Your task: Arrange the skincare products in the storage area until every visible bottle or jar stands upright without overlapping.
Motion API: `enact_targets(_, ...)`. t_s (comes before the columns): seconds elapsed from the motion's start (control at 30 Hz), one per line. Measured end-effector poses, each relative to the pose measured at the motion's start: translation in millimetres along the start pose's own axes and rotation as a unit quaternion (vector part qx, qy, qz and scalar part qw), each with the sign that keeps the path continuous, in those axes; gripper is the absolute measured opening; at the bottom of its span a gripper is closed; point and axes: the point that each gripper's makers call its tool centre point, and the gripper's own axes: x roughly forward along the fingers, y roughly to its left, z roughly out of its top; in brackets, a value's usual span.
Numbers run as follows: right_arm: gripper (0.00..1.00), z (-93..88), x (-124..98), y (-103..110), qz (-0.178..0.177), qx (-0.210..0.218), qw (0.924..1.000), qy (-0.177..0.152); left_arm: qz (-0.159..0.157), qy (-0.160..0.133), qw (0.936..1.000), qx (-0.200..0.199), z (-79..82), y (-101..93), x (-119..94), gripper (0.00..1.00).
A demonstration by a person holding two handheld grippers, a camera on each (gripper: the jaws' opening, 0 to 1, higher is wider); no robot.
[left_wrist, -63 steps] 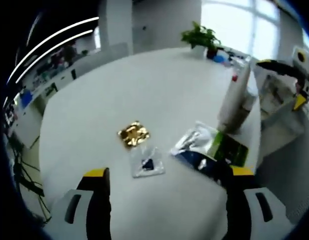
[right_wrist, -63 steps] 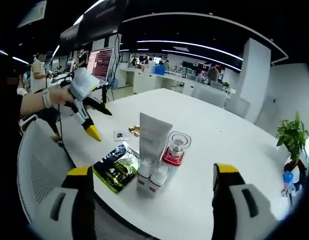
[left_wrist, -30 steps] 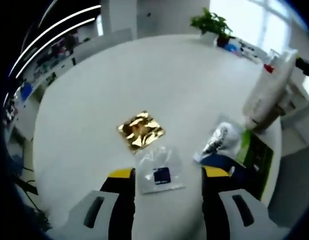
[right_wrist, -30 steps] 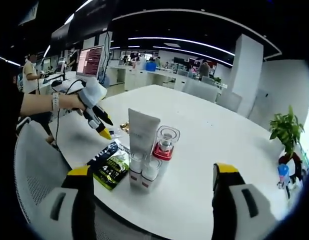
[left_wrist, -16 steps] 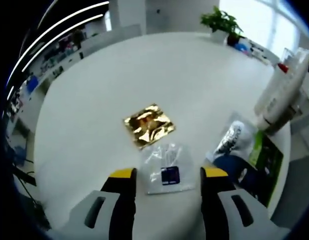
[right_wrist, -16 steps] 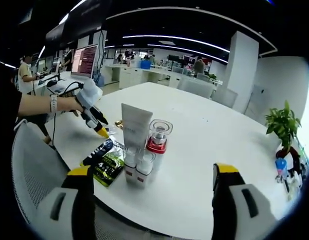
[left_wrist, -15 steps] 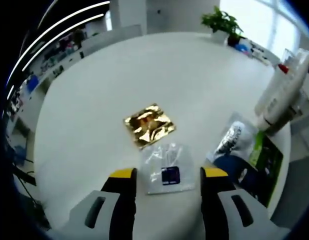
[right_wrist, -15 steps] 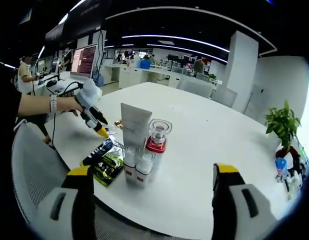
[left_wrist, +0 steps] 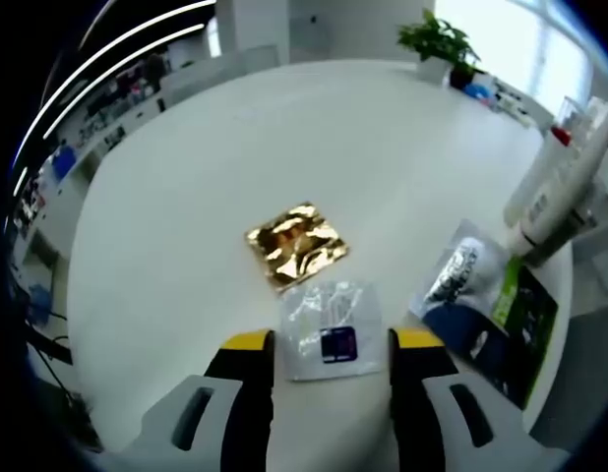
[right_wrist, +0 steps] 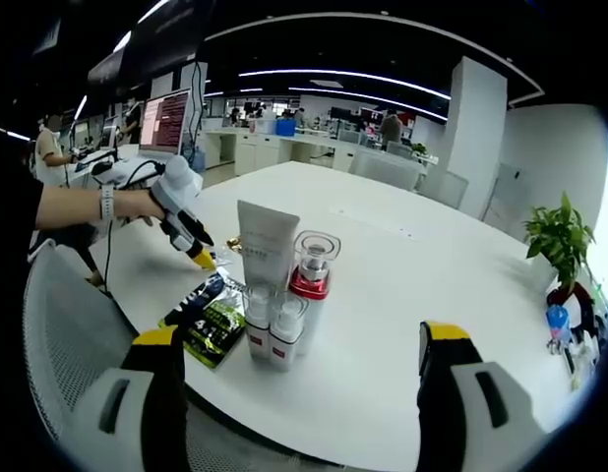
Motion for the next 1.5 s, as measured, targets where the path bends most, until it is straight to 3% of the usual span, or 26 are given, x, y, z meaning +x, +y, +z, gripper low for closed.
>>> enact_targets(0.37,0.99,-1.2,1.4,1.7,0.008,-0.004,1.0,0.0,-0.009,0.008,0.9998,0.013,-3.5,-0.5,-2.5,0.37)
enact_targets(0.9,0.99,-0.9,7.6,7.5,0.027,-0.008,0.9996,0.001,-0.048,0.031,0.9959,0.07,-24.2,-20.4,-14.3,0.37)
enact_targets(1.33,0.99,-1.7,12.6,11.6,0.038,-0.011,0.9992,0.002,-0.089,0.053,0.9852,0.137,-44.1,-41.4,-24.8,0.37)
enact_targets(1.5,0.99,-3.3,14.1,12.7,0.042,-0.014,0.999,0.005,-0.118,0.069,0.9724,0.189,-54.9,-55.3,-32.2,0.37)
